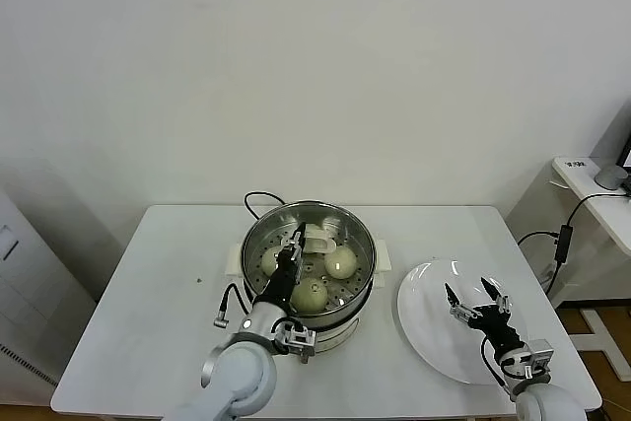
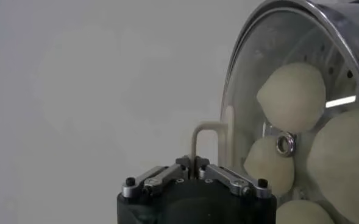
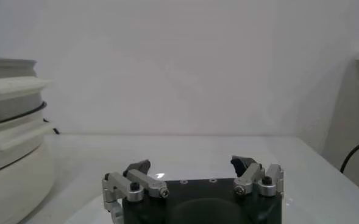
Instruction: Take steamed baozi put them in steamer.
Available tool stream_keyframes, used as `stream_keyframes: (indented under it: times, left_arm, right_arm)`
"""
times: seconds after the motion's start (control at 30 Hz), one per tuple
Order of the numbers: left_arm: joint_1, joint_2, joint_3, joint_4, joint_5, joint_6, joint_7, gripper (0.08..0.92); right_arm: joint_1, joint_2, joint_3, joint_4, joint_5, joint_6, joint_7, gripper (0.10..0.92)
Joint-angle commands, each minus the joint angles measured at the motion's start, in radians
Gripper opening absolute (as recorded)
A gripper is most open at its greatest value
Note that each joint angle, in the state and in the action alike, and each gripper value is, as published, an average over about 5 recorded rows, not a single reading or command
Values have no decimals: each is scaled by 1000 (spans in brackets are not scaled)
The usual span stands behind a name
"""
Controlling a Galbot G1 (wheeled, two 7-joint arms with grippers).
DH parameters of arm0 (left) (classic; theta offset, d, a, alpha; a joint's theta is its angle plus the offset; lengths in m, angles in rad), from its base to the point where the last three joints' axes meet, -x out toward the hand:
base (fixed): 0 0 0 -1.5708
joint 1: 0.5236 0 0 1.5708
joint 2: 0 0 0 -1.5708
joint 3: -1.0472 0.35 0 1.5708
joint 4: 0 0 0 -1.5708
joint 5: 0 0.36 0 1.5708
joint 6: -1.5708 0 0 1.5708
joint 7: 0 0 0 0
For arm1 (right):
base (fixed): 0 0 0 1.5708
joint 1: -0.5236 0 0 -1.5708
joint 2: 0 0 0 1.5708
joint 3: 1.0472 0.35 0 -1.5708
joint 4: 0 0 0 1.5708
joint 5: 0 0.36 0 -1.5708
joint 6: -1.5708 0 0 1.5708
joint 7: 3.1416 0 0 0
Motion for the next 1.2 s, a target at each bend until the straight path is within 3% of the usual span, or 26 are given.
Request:
stream_keyframes:
  times: [0.03, 0.2, 0.4, 0.5, 0.6, 0.73, 0.87, 1.2]
  left_arm:
    - [75, 70, -41, -198, -296, -43, 10, 292]
    - [105, 145, -105, -362, -605, -168, 77, 430]
    - [96, 178, -271, -391, -1218, -340, 80, 604]
    - [110, 143, -401, -391, -1579, -330, 48, 690]
    - [139, 83, -556, -380, -1791, -265, -41, 771]
    - [192, 44, -705, -334, -1851, -169, -157, 818]
    - [266, 29, -772, -260, -1783, -112, -206, 822]
    - [346, 49, -799, -99, -1691, -156, -172, 823]
  right_arm:
    - [-1, -1, 4, 0, 3, 1, -4, 823]
    - [-1, -2, 6, 4, 9, -1, -16, 823]
    - [-16, 14, 11, 23, 37, -21, -5, 823]
    - [-24, 17, 21, 30, 54, -2, 11, 823]
    - [-21, 16, 27, 41, 64, 10, 27, 823]
    - [-12, 16, 31, 59, 70, 15, 28, 823]
    - [-2, 22, 35, 68, 50, 12, 29, 823]
    - [-11, 56, 47, 94, -22, -9, 42, 823]
